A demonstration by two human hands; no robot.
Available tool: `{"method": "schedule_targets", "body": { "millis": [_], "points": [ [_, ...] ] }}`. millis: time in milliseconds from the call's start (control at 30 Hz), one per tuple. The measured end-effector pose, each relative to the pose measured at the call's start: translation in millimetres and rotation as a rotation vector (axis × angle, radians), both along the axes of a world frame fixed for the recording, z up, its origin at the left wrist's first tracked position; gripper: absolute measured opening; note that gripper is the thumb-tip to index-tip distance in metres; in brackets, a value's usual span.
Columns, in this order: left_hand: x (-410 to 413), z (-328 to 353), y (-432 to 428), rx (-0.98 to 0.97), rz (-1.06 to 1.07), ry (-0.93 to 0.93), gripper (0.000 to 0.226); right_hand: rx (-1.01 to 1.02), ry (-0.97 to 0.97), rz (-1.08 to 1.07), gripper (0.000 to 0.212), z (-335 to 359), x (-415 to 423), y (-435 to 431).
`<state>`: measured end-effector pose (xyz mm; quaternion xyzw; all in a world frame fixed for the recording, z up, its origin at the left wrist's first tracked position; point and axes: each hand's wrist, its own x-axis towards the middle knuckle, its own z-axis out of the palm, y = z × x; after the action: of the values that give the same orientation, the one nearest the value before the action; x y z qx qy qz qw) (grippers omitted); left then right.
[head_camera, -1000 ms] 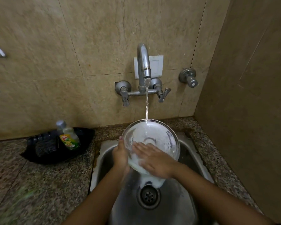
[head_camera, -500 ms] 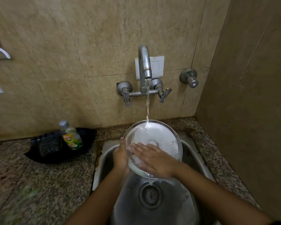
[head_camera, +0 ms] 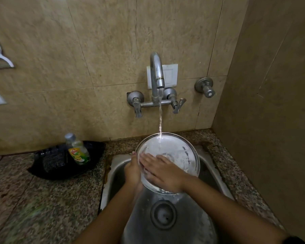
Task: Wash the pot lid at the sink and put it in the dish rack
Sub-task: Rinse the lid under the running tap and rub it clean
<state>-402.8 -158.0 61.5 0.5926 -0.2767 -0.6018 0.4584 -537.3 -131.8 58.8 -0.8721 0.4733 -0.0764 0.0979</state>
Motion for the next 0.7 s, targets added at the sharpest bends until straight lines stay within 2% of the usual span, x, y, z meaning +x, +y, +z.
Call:
{"method": "schedule_targets", "body": {
  "millis": [67,167,300,400,467,567,600,633,700],
  "points": [
    [6,-2,-4,0.000,0.041,-0.007,0.050,0.004,0.086,0.028,0.058,-1,-27,15],
    [10,-5,-2,-0.015,0.075,-0.034,0.048,-0.027,0.154,-0.165,0.062,-2,-62,14],
    [9,-11,3,-0.044,0.001,0.002,0.041,-0.158,0.076,-0.437,0.064,0,-55,-23],
    [10,-6,4,-0.083,-0.106,0.060,0.022,-0.303,-0.033,-0.577,0.043,6,-25,-56],
    [11,-2,3,-0.121,-0.178,0.056,0.020,-0.348,-0.052,-0.493,0.028,15,-5,-72],
    [13,4,0,-0.187,-0.229,-0.044,0.015,-0.322,-0.068,-0.027,0.021,26,18,-82],
    [15,5,-2,-0.215,-0.245,-0.071,0.013,-0.317,-0.064,0.067,0.022,29,18,-83],
    [18,7,-4,-0.234,-0.265,-0.080,0.011,-0.280,-0.080,0.089,0.022,32,13,-84],
    [24,9,-8,-0.235,-0.288,-0.066,0.012,-0.122,-0.193,-0.070,0.023,34,-10,-87]
  ]
}}
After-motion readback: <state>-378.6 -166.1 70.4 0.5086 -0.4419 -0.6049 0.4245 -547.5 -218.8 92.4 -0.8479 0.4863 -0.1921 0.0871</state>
